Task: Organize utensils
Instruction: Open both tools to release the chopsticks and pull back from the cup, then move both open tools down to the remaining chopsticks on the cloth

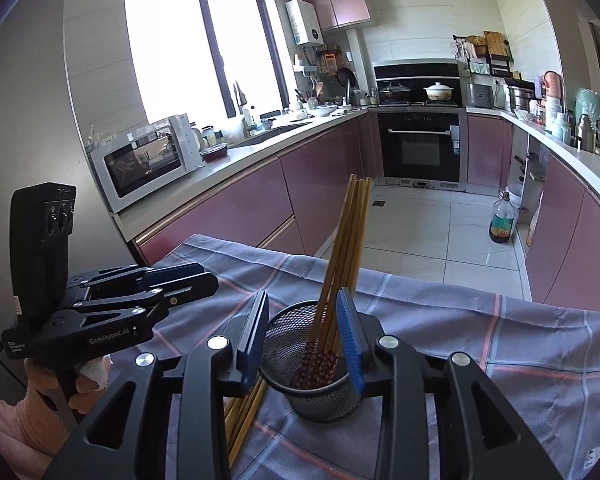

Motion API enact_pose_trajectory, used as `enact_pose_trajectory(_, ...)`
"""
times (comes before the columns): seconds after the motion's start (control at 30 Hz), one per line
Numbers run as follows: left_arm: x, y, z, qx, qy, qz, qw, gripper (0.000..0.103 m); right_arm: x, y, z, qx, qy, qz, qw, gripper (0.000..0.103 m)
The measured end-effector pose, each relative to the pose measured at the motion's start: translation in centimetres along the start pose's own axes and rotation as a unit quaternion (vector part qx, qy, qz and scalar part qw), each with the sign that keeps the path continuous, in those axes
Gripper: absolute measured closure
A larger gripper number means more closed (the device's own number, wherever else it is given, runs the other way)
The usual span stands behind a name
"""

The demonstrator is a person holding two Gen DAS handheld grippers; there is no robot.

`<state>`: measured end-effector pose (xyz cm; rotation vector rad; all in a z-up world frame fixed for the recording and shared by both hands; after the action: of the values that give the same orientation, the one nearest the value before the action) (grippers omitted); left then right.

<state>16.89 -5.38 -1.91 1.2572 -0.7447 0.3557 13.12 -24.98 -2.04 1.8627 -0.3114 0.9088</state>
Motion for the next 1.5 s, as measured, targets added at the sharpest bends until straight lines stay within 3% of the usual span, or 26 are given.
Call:
enact_pose_trajectory(0.2, -3.4, 1.0, -1.1, 0.02, 0.004, -0.001, 0.9998, 0.061, -2.4, 0.0, -3.1, 0.024, 0.036, -0.013, 0.999, 0.067)
enact_pose_trajectory(0.63, -10.9, -0.8, -2.1, 0.024, 0.0, -0.065, 0.9976, 0.06, -8.3, -5.5, -4.8, 0.055, 0.019, -0.128, 0.99, 0.068)
enact_pose_trajectory(1.2, -13.4, -4.9, -0.2, -0.016, -0.012, -0.143, 0.9896, 0.06, -10.3, -8.2, -3.7, 0.04, -0.014, -0.166, 0.985, 0.074)
enact_pose_trajectory(1.5, -13.6, -6.0, 0.5, -0.014, -0.026, -0.155, 0.9874, 0.059, -10.3, -8.8, -4.3, 0.021, 0.001, -0.171, 0.985, 0.075)
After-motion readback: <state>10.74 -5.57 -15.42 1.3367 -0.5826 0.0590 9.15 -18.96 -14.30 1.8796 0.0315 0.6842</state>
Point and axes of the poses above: each gripper's, at about its wrist camera, not at the fingertips, and y roughly against the way its jaws point, z to its right, x to its top, the point moved 2 cm from there along -y, roughly the way its jaws point, and after that the axes turned 12 degrees about -z, right-handed, at the moved point
